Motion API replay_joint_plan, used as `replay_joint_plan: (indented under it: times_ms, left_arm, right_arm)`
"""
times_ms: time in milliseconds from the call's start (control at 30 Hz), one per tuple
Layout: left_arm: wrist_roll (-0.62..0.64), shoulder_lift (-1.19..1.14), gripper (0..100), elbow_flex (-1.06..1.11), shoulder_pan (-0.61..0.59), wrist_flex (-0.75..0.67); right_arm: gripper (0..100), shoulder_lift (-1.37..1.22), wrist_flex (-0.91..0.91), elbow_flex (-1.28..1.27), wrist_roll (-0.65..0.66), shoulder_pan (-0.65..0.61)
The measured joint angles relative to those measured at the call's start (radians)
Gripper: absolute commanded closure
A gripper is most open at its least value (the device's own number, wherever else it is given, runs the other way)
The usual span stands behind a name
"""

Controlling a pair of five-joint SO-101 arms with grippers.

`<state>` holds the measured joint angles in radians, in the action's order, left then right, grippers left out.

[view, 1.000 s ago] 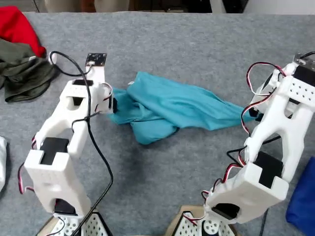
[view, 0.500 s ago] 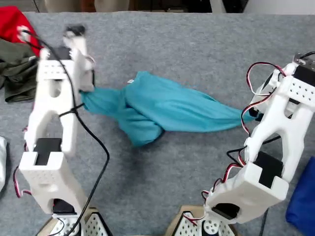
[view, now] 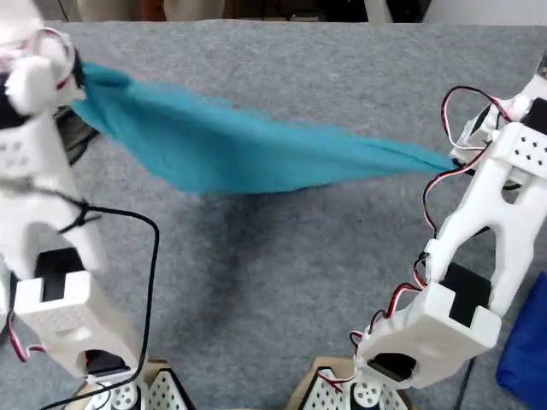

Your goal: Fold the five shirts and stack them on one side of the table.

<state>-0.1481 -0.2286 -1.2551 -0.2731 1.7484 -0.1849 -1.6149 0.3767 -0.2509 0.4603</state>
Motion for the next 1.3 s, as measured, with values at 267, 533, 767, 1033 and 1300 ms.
replay_joint_plan:
  times_ms: [267, 533, 767, 1033, 1300]
  left_arm:
    - [0.000, 0.083, 98, -0.354, -0.009, 0.000]
    - [0.000, 0.218, 98, -0.388, -0.025, -0.029]
    - [-0.002, 0.284, 98, -0.390, -0.025, -0.123]
    - [0.000, 0.233, 98, -0.390, 0.310, -0.112]
    - [0.055, 0.002, 98, -0.173, 0.669, 0.002]
  right_arm:
    - [88.2, 0.011, -0.028, 0.000, 0.002, -0.008]
    - [70.2, 0.017, -0.094, 0.000, 0.002, -0.075]
    - [70.2, 0.017, -0.094, 0.000, 0.002, -0.120]
    - [70.2, 0.017, -0.094, 0.000, 0.002, -0.118]
    - [70.2, 0.017, -0.103, 0.000, 0.043, 0.002]
